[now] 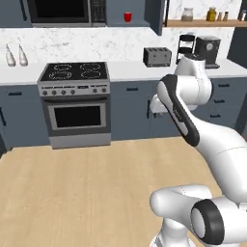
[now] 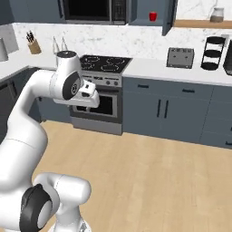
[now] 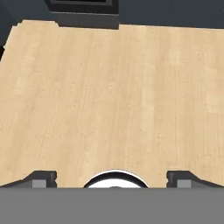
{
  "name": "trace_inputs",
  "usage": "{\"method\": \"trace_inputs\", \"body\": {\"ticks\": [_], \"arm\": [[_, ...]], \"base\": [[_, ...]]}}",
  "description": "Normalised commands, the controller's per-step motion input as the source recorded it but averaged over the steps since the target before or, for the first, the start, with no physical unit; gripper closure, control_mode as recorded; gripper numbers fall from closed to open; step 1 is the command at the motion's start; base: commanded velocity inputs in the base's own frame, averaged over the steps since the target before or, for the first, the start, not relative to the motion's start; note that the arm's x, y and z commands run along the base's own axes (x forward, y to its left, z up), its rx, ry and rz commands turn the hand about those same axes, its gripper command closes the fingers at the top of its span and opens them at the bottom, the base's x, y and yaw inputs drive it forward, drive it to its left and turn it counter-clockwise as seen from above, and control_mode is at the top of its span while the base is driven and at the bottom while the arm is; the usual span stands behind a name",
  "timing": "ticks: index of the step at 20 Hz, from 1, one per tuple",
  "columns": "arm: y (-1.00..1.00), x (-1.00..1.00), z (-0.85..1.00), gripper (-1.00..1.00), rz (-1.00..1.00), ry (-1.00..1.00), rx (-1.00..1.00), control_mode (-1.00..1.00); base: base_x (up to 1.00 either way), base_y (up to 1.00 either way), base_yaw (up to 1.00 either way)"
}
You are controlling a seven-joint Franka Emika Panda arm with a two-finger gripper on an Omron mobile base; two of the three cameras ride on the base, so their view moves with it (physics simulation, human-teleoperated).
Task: Gather all objects into one cabinet and sort the glasses and bowls to opposite sides.
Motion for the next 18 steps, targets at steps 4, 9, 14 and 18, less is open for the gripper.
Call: {"method": "trace_inputs", "body": {"ticks": [4,9,14,18], "arm": [[0.0,0.0,0.0,-1.0,0.0,0.0,0.0,1.0],[0.0,0.0,0.0,-1.0,0.0,0.0,0.0,1.0],[0.0,0.0,0.0,-1.0,0.0,0.0,0.0,1.0],[0.0,0.0,0.0,-1.0,0.0,0.0,0.0,1.0]], "base": [[1.0,0.0,-0.06],[1.0,-0.07,-0.05],[1.0,-0.02,-0.03],[1.0,-0.07,-0.04]]}}
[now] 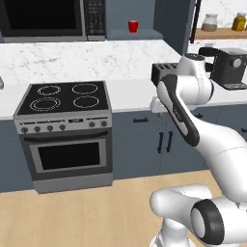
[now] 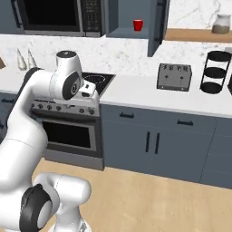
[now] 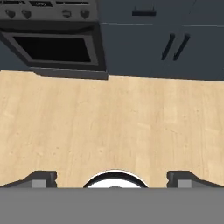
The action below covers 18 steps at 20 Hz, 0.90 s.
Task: Gather all objects into one cabinet and sort the glasses and bowls to opposite sides.
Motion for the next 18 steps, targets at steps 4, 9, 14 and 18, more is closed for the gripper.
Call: {"method": "trace_inputs", "body": {"ticks": [4,9,14,18], "arm": [[0.0,0.0,0.0,-1.0,0.0,0.0,0.0,1.0],[0.0,0.0,0.0,-1.0,0.0,0.0,0.0,1.0],[0.0,0.0,0.0,-1.0,0.0,0.0,0.0,1.0],[0.0,0.0,0.0,-1.0,0.0,0.0,0.0,1.0]], "base": [[1.0,-0.14,-0.05],[1.0,-0.17,-0.04],[1.0,-0.22,-0.03],[0.99,-0.31,-0.03]]}}
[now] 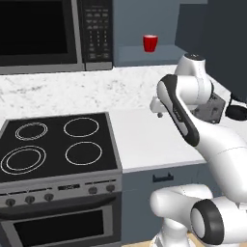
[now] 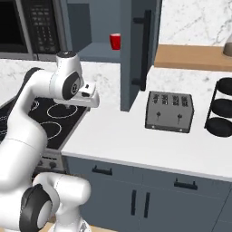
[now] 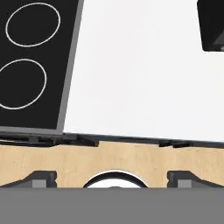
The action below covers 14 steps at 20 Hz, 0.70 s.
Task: Gather all objects into one cabinet and sort the glasses and bowls to opposite sides.
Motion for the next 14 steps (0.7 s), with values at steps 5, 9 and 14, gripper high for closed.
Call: {"method": "trace_inputs", "body": {"ticks": [5,9,14], "arm": [[0.0,0.0,0.0,-1.0,0.0,0.0,0.0,1.0],[0.0,0.0,0.0,-1.0,0.0,0.0,0.0,1.0],[0.0,0.0,0.0,-1.0,0.0,0.0,0.0,1.0]], "base": [[0.96,-0.46,-0.04],[0.88,-0.61,-0.06],[0.93,-0.29,-0.04]]}}
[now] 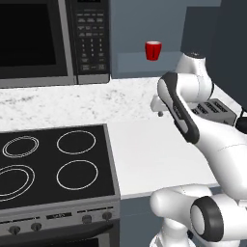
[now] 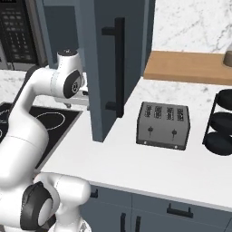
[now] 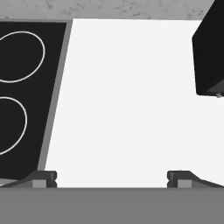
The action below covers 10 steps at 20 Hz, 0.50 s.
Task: Gather all objects into one cabinet and sort the glasses and bowls to opposite sides.
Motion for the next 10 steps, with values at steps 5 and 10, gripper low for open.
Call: {"method": "trace_inputs", "body": {"ticks": [5,10], "arm": [[0.0,0.0,0.0,-1.0,0.0,0.0,0.0,1.0],[0.0,0.0,0.0,-1.0,0.0,0.0,0.0,1.0]], "base": [[0.85,-0.03,0.0],[0.71,0.0,-0.01]]}}
